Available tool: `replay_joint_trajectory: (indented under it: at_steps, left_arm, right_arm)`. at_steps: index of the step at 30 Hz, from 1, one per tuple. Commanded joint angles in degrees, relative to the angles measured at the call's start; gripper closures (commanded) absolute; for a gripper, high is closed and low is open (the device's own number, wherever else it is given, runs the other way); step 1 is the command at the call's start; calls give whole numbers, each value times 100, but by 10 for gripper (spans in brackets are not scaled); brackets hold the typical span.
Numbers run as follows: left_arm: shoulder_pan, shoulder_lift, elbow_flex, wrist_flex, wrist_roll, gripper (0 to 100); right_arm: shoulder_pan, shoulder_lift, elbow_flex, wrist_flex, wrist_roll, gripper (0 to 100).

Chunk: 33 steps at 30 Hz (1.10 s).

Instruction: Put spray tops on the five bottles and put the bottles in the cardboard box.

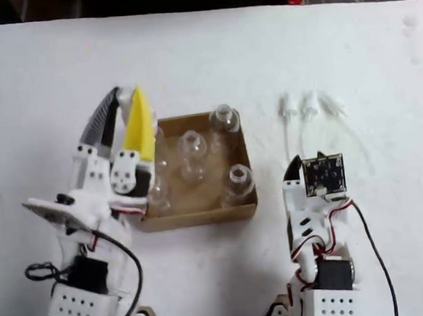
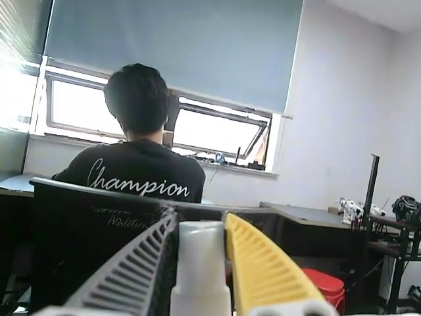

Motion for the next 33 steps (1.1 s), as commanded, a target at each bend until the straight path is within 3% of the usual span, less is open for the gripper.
replay_joint_trajectory:
  at_steps: [1, 20, 27, 33]
  left_arm:
    - [66, -620, 316, 290, -246, 979]
    - [48, -1851, 1565, 396, -273, 977]
    - [66, -2475, 1451, 1354, -264, 976]
    - [57, -2457, 888, 2760, -255, 976]
  right_arm:
    - [-40, -40, 44, -145, 70, 879]
    - [-40, -40, 44, -136, 70, 879]
    - [-40, -40, 44, -136, 70, 879]
    - [-40, -40, 44, -136, 70, 879]
